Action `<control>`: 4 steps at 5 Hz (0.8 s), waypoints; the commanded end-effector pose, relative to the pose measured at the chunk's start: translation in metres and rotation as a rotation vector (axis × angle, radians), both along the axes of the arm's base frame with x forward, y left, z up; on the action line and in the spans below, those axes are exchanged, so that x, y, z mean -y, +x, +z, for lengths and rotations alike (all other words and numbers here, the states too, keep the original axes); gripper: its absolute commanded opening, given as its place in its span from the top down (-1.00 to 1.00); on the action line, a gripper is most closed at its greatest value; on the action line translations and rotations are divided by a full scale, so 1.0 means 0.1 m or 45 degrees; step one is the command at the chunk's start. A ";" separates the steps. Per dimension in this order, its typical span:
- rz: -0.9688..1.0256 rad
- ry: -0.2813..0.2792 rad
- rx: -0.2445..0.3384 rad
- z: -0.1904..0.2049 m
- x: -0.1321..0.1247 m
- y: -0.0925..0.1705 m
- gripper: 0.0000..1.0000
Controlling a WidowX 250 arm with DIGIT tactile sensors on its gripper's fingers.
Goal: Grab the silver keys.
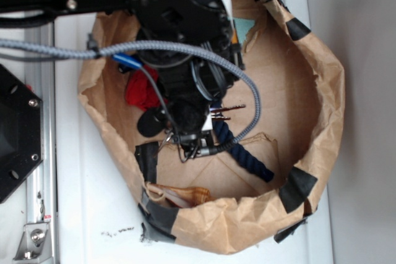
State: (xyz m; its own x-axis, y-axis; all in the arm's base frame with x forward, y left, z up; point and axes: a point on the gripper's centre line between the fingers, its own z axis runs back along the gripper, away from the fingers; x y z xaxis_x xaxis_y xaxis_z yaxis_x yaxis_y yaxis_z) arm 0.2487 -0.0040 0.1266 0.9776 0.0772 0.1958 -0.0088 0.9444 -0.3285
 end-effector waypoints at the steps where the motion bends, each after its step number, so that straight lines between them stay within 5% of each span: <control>1: 0.032 0.125 0.043 0.00 0.06 0.09 1.00; 2: 0.048 0.108 -0.060 0.08 0.08 0.18 1.00; 3: -0.001 0.172 0.025 0.24 0.28 0.12 1.00; 4: 0.120 0.131 -0.084 0.32 0.16 0.38 1.00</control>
